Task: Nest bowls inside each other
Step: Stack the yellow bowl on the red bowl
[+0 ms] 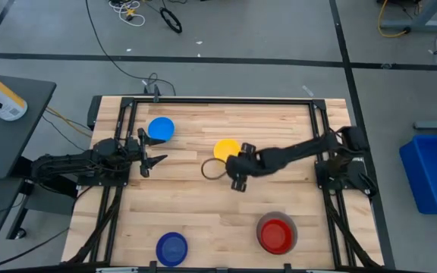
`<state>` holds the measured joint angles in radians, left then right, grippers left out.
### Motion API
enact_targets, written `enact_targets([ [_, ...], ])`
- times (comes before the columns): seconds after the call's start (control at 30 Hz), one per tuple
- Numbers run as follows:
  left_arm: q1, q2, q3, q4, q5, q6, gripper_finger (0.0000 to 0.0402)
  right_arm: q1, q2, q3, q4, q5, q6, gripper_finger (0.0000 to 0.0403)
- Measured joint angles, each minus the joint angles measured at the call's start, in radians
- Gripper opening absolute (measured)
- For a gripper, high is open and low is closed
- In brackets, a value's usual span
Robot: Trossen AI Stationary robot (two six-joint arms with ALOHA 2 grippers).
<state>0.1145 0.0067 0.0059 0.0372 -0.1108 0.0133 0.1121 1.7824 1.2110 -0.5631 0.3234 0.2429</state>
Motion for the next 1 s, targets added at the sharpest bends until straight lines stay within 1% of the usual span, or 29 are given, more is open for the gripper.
enact_targets([
  [0.23, 0.000, 0.000, 0.000, 0.000, 0.000, 0.006, 0.0279, -0.112, 0.001, 0.000, 0.100, -0.121, -0.080, 0.0204],
  [0.43, 0.000, 0.000, 0.000, 0.000, 0.000, 0.006, 0.0279, -0.149, 0.037, 0.000, 0.124, -0.189, -0.098, 0.0203],
  [0.6, 0.000, 0.007, 0.000, 0.000, 0.000, 0.020, 0.0279, -0.150, 0.085, 0.000, 0.145, -0.205, -0.103, 0.0206],
  [0.67, 0.000, 0.014, 0.000, 0.001, 0.000, 0.020, 0.0279, -0.150, 0.099, 0.000, 0.152, -0.222, -0.103, 0.0203],
  [0.8, 0.000, 0.033, 0.000, 0.002, -0.003, 0.019, 0.0279, -0.148, 0.119, 0.000, 0.167, -0.223, -0.103, 0.0191],
  [0.9, 0.000, 0.048, 0.000, 0.003, -0.004, 0.019, 0.0279, -0.142, 0.120, 0.000, 0.179, -0.207, -0.101, 0.0174],
  [1.0, 0.000, 0.057, 0.000, 0.004, -0.005, 0.019, 0.0279, -0.132, 0.120, 0.000, 0.185, -0.175, -0.097, 0.0140],
])
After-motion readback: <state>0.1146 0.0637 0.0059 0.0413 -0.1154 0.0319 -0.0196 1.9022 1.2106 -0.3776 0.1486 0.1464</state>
